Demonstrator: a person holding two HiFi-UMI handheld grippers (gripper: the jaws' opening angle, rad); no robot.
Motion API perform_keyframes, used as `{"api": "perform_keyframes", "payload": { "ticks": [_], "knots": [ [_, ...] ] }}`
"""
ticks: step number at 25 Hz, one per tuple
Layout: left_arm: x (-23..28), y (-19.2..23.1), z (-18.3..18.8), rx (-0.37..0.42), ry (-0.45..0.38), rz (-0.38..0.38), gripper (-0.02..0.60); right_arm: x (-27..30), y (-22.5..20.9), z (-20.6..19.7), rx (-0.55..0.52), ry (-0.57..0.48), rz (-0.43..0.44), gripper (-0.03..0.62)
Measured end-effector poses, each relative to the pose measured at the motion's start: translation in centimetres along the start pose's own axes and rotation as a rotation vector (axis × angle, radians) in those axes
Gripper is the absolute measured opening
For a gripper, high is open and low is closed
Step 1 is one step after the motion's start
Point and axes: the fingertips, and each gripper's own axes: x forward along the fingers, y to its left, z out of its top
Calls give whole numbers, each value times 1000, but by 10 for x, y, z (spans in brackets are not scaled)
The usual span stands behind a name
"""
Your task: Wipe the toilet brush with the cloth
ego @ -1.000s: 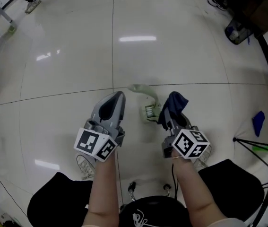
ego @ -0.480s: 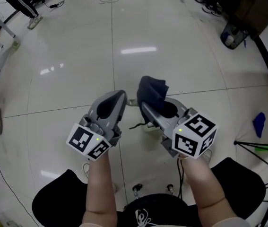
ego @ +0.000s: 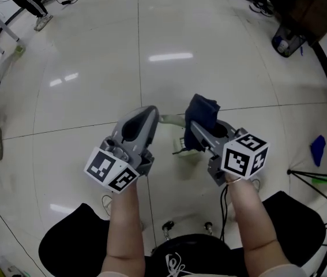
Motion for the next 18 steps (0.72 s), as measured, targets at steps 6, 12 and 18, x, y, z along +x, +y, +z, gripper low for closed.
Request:
{"api": "perform_keyframes", "payload": {
  "ticks": [6, 12, 18],
  "knots": [
    [1, -3, 0, 22, -10, 11, 6, 2, -43, -45, 34, 83, -101, 63],
    [1, -4, 1, 30, -24, 11, 6, 10, -81, -98, 74, 166, -181, 63],
    [1, -7, 4, 45, -19, 0, 6, 22, -111, -154, 153, 233, -221, 63]
  ]
}}
